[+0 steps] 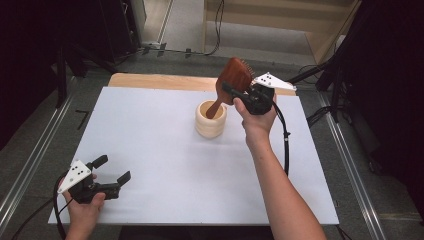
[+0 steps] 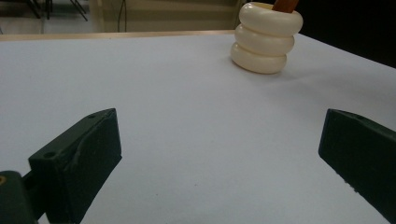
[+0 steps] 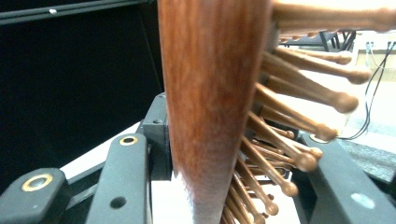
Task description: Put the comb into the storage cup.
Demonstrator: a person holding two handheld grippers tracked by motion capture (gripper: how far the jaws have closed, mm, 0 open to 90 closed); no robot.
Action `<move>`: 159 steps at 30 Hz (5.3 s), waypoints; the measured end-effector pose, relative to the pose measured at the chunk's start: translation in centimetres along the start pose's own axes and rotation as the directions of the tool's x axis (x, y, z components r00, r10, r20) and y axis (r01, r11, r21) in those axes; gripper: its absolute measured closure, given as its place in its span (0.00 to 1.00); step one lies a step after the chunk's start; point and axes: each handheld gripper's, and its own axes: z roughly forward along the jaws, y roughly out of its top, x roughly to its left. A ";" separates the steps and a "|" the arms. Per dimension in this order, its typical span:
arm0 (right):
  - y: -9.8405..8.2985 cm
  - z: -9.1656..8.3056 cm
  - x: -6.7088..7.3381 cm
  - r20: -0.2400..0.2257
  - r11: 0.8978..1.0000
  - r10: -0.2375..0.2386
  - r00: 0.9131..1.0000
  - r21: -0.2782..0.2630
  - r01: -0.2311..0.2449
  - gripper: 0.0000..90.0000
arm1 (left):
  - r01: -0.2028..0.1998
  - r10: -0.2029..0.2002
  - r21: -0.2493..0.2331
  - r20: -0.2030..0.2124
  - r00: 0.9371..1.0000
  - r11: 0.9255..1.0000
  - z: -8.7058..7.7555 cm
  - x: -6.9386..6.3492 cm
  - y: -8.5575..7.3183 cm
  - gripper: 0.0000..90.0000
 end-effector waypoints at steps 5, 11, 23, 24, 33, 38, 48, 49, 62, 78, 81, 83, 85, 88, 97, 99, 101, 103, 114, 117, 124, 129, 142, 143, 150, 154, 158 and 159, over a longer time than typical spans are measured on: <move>-0.5 0.5 0.0 0.013 1.000 -0.006 1.000 0.011 0.006 0.59 | -0.001 0.001 0.001 0.001 1.000 1.000 0.0 0.0 0.0 0.00; -1.3 1.2 0.0 0.023 0.999 -0.005 1.000 0.036 0.004 0.59 | -0.001 0.001 0.000 0.001 1.000 1.000 -0.1 0.0 0.0 0.00; -3.8 2.9 -0.4 0.037 0.997 0.017 0.999 0.080 -0.020 0.59 | 0.000 0.000 0.000 0.000 1.000 1.000 -0.1 0.1 0.0 0.00; -4.0 3.0 -0.5 0.040 0.996 0.019 0.999 0.083 -0.022 0.59 | 0.001 -0.001 0.000 0.000 1.000 1.000 -0.1 0.1 0.0 0.00; -5.6 3.6 -0.6 0.043 0.994 0.054 0.998 0.089 -0.057 0.59 | -0.003 0.003 0.002 0.001 1.000 1.000 -0.1 0.0 0.0 0.00; -6.3 3.6 -0.9 0.037 0.992 0.092 0.995 0.084 -0.095 0.59 | -0.002 0.002 0.002 0.000 1.000 1.000 0.0 0.0 0.0 0.00; -7.6 3.6 -2.4 0.045 0.970 0.235 0.971 0.046 -0.237 0.59 | -0.006 0.006 0.006 -0.003 1.000 1.000 0.0 0.0 0.0 0.00; -7.7 3.6 -2.6 0.040 0.965 0.257 0.966 0.036 -0.258 0.59 | -0.006 0.006 0.006 -0.004 1.000 1.000 0.0 0.0 0.0 0.00; -7.8 3.9 -4.1 0.062 0.939 0.339 0.939 0.041 -0.342 0.45 | -0.008 0.008 0.009 -0.006 1.000 1.000 0.0 -0.1 0.0 0.00; -7.0 3.9 -4.0 0.050 0.952 0.280 0.959 0.112 -0.284 0.10 | -0.007 0.008 0.010 -0.007 1.000 1.000 0.0 -0.1 0.0 0.00; -6.9 3.8 -3.9 0.042 0.962 0.238 0.970 0.129 -0.241 0.00 | -0.008 0.008 0.009 -0.006 1.000 1.000 0.0 -0.1 0.0 0.00; -6.8 3.7 -3.7 0.028 0.966 0.216 0.976 0.142 -0.218 0.00 | -0.008 0.008 0.010 -0.006 1.000 1.000 0.0 -0.1 0.0 0.00; -6.6 3.6 -3.6 0.041 0.967 0.198 0.979 0.152 -0.202 0.00 | -0.008 0.008 0.008 -0.006 1.000 1.000 0.1 -0.1 0.0 0.00; -6.5 3.4 -3.5 0.045 0.966 0.196 0.980 0.163 -0.201 0.00 | -0.008 0.008 0.008 -0.006 1.000 1.000 0.0 -0.1 0.0 0.00; -6.1 2.0 -2.8 0.079 0.979 0.080 0.994 0.179 -0.093 0.00 | -0.010 0.010 0.006 -0.010 1.000 1.000 0.0 -0.1 0.0 0.00; -6.0 1.8 -2.6 0.088 0.979 0.071 0.994 0.184 -0.086 0.00 | -0.011 0.011 0.006 -0.010 1.000 1.000 0.0 -0.1 0.0 0.00; -5.9 1.5 -2.5 0.102 0.978 0.065 0.993 0.189 -0.083 0.00 | -0.011 0.011 0.006 -0.010 1.000 1.000 0.0 -0.1 0.0 0.00; -6.0 1.1 -2.4 0.097 0.980 0.053 0.994 0.185 -0.071 0.00 | -0.011 0.011 0.006 -0.011 1.000 1.000 0.0 -0.1 0.0 0.00; -7.0 -1.3 -2.6 0.098 0.989 -0.016 0.995 0.151 0.001 0.00 | -0.014 0.014 0.003 -0.012 1.000 1.000 0.1 -0.1 0.0 0.00; -7.2 -1.9 -2.4 0.095 0.988 -0.043 0.995 0.150 0.028 0.00 | -0.015 0.015 0.002 -0.011 1.000 1.000 0.1 -0.1 0.0 0.00; -8.0 -3.7 -2.2 0.086 0.988 -0.060 0.994 0.144 0.047 0.00 | -0.018 0.018 0.002 -0.008 1.000 1.000 0.0 -0.2 0.0 0.00; -8.8 -5.0 -2.1 0.082 0.989 -0.063 0.995 0.140 0.051 0.00 | -0.015 0.015 -0.004 -0.006 1.000 1.000 0.0 -0.2 0.0 0.00; -10.8 -7.7 -1.9 0.078 0.983 -0.115 0.990 0.155 0.102 0.00 | -0.028 0.028 -0.002 -0.002 1.000 1.000 0.0 -0.3 0.0 0.00; -11.0 -7.9 -1.9 0.077 0.983 -0.112 0.991 0.157 0.099 0.00 | -0.026 0.026 -0.003 -0.001 1.000 1.000 0.0 -0.3 -0.1 0.00; -12.0 -9.3 -2.1 0.082 0.983 -0.107 0.991 0.160 0.093 0.00 | -0.031 0.031 -0.009 0.003 1.000 0.999 -0.1 -0.3 -0.1 0.00; -12.7 -10.0 -2.2 0.086 0.983 -0.101 0.991 0.162 0.087 0.00 | -0.030 0.030 -0.010 0.002 1.000 0.999 -0.1 -0.3 -0.1 0.00; -13.2 -10.8 -2.3 0.095 0.983 -0.103 0.990 0.161 0.087 0.00 | -0.032 0.032 -0.010 0.000 0.999 0.999 -0.1 -0.3 -0.1 0.00; -13.3 -11.0 -2.3 0.095 0.983 -0.102 0.990 0.159 0.086 0.00 | -0.032 0.032 -0.007 -0.001 0.999 0.999 -0.1 -0.3 -0.1 0.00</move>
